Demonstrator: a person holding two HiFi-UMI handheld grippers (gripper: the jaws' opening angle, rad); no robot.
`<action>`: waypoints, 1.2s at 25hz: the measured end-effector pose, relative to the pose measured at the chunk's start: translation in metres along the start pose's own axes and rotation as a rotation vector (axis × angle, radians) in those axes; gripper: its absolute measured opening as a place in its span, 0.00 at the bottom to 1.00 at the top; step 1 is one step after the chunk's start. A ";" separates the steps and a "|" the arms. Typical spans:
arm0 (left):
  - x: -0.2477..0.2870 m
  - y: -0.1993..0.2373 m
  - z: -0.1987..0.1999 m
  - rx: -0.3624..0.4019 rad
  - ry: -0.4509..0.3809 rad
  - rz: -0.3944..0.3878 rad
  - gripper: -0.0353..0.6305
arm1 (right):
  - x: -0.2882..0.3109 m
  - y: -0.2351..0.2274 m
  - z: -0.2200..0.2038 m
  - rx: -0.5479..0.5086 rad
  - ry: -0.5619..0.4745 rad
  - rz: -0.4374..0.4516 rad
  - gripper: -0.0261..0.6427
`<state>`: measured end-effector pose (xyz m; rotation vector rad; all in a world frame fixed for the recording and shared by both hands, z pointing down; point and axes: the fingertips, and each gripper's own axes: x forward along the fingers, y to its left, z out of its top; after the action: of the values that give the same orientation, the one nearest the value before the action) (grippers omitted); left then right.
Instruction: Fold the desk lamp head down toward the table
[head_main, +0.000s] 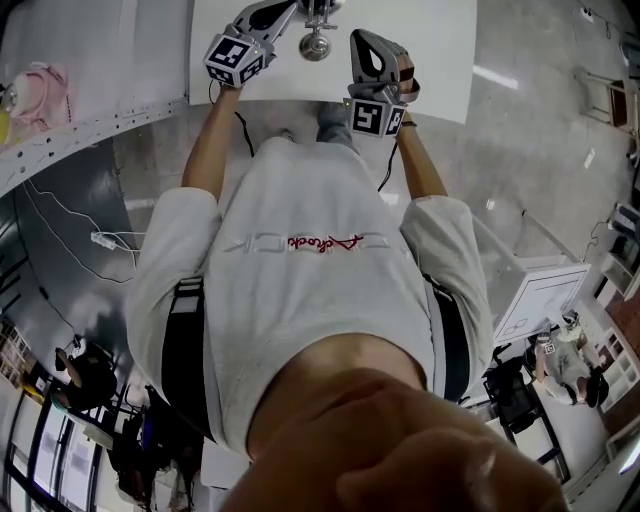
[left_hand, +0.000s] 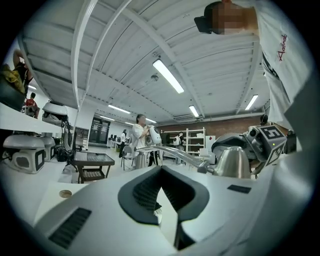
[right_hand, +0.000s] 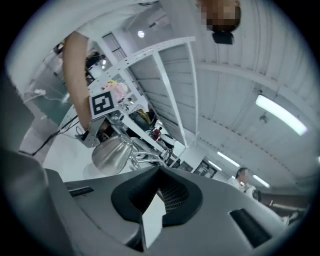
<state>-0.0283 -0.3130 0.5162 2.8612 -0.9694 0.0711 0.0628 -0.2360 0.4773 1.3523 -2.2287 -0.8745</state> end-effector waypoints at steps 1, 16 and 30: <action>-0.003 -0.003 0.001 0.002 -0.002 -0.001 0.09 | -0.002 -0.002 0.000 0.066 0.016 -0.013 0.06; -0.065 -0.058 0.002 0.014 -0.031 -0.033 0.09 | -0.048 0.012 -0.001 0.731 0.133 -0.152 0.06; -0.100 -0.125 -0.001 -0.005 -0.038 -0.019 0.09 | -0.111 0.042 0.027 0.749 0.129 -0.106 0.06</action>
<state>-0.0318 -0.1536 0.4962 2.8770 -0.9484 0.0124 0.0698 -0.1146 0.4855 1.7773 -2.4964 0.0660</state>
